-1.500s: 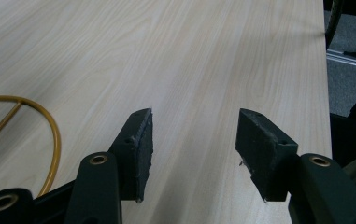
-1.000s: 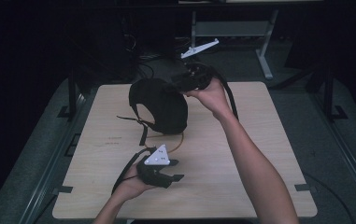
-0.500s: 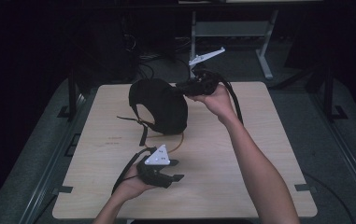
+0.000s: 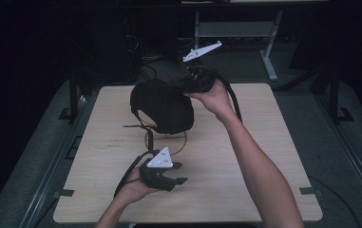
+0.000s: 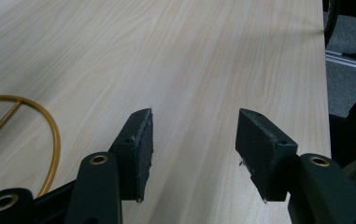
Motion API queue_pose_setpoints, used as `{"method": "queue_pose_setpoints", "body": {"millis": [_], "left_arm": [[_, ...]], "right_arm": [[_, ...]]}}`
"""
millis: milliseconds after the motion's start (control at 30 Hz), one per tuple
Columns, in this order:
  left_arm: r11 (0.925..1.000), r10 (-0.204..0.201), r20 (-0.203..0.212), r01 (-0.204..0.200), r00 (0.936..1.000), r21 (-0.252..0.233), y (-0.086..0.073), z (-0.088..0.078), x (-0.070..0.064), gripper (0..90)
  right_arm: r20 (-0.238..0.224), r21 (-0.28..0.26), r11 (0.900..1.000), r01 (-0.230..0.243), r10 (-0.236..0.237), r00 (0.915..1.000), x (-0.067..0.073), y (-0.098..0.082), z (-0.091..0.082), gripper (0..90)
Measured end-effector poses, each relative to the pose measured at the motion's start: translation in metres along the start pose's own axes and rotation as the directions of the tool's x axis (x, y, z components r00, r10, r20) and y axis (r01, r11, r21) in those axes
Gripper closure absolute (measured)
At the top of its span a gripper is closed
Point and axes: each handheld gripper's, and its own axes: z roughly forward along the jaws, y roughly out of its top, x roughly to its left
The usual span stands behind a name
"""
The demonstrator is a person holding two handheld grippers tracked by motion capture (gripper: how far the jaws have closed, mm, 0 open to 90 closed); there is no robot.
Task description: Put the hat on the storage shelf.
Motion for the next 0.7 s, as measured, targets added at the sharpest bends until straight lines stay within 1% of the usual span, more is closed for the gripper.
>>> {"method": "queue_pose_setpoints", "body": {"millis": [67, 200, 233, 267, 300, 333, 367, 433, 500, 533, 567, 633, 700], "left_arm": [[0.9999, 0.000, 0.004, 0.000, 1.0000, 0.011, 0.000, 0.001, -0.001, 46.2], [0.9999, 0.004, 0.011, -0.004, 0.9999, 0.016, 0.000, 0.002, -0.002, 46.2], [0.9999, 0.004, 0.011, -0.004, 0.9999, 0.016, 0.000, 0.002, -0.002, 46.2], [0.9998, 0.006, 0.011, -0.006, 0.9999, 0.020, 0.000, 0.002, -0.002, 46.1], [0.9998, 0.003, 0.011, -0.004, 0.9999, 0.019, 0.000, 0.003, -0.003, 46.1], [0.9998, 0.003, 0.011, -0.004, 0.9999, 0.019, 0.000, 0.003, -0.003, 46.1], [0.9999, 0.000, 0.009, 0.000, 1.0000, 0.015, 0.000, 0.003, -0.002, 46.1], [0.9999, 0.001, 0.005, -0.001, 1.0000, 0.010, -0.001, 0.003, -0.001, 45.8], [0.9999, 0.002, 0.002, -0.002, 1.0000, 0.014, -0.001, 0.002, -0.001, 45.7], [0.9999, -0.004, 0.003, 0.004, 1.0000, 0.016, -0.001, 0.002, -0.001, 45.3], [0.9998, -0.005, -0.004, 0.005, 1.0000, 0.020, -0.002, 0.002, 0.000, 44.9], [0.9997, -0.010, -0.009, 0.010, 0.9999, 0.021, -0.003, 0.002, 0.000, 44.5], [0.9997, -0.001, -0.017, 0.001, 0.9998, 0.025, -0.003, 0.002, 0.002, 43.7]], "right_arm": [[-0.001, -0.006, 1.000, 0.014, -0.014, 0.9999, 0.005, 0.005, 0.004, 75.6], [-0.004, -0.006, 1.000, 0.017, -0.017, 0.9999, 0.009, 0.007, 0.009, 75.3], [-0.005, -0.006, 1.000, 0.015, -0.015, 0.9999, 0.008, 0.006, 0.009, 74.1], [-0.010, -0.011, 1.000, 0.008, -0.008, 0.9999, 0.007, 0.005, 0.008, 70.4], [-0.021, -0.025, 1.000, -0.007, 0.006, 0.9997, 0.006, 0.004, 0.006, 64.6], [-0.021, -0.025, 1.000, -0.007, 0.006, 0.9997, 0.006, 0.004, 0.006, 64.6], [-0.023, -0.032, 0.999, -0.012, 0.012, 0.9997, 0.004, 0.002, 0.005, 61.7], [-0.003, -0.041, 0.999, -0.030, 0.030, 0.9996, 0.000, -0.005, -0.005, 52.2], [-0.005, -0.042, 0.999, -0.032, 0.032, 0.9995, -0.001, -0.007, -0.007, 51.2], [0.003, -0.040, 0.999, -0.036, 0.036, 0.9993, -0.003, -0.011, -0.011, 48.1], [0.008, -0.048, 0.998, -0.044, 0.045, 0.9990, -0.006, -0.017, -0.017, 46.9], [0.017, -0.047, 0.998, -0.049, 0.050, 0.9986, -0.008, -0.023, -0.023, 44.0], [0.022, -0.054, 0.997, -0.059, 0.060, 0.9980, -0.011, -0.029, -0.030, 42.6]]}}
